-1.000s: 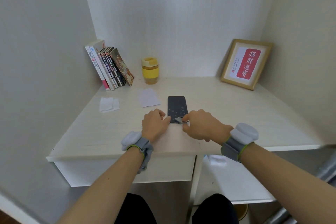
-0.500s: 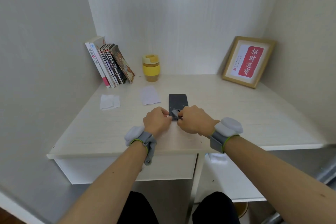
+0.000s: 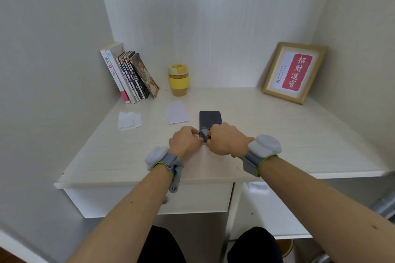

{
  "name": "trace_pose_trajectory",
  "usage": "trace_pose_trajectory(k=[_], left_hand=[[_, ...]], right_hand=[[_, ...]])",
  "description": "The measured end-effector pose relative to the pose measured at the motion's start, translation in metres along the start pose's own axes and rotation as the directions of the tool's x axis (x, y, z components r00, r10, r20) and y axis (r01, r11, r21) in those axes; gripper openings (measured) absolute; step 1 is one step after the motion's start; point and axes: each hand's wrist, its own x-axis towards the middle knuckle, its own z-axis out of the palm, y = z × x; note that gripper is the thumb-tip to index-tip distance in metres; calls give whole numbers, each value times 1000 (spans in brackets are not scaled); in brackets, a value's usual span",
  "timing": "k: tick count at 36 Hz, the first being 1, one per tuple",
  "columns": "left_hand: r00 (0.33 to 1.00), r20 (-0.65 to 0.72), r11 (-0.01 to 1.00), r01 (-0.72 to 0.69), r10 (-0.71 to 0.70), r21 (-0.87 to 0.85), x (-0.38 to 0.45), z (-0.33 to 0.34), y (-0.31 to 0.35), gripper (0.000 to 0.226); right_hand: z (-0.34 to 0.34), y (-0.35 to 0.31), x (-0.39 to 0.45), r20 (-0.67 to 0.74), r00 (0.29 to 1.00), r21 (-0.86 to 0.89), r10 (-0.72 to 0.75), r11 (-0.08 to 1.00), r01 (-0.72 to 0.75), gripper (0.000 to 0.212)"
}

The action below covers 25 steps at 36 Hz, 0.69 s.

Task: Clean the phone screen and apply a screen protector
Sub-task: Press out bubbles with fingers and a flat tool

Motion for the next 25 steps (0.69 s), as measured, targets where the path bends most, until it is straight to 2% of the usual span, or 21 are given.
trace_pose_trajectory(k=[5,12,17,25], left_hand=[[1000,25,1000,4,-3,-24,5,0,-2,34],[999,49,998,15,-12,-58,13,0,-3,29],[997,72,997,19,-13,-76,15,-2,-3,34],[993,113,994,55,-45,-90,16,-7,1,51]], right_hand=[[-3,3,-11,30,1000,12,-6,1000,6,26],[0,-1,8,-18,1000,49,-5,999,6,21],[6,1,8,-13,1000,64,-6,998,7,26],[3,2,11,-28,1000,39,-15,999,16,13]])
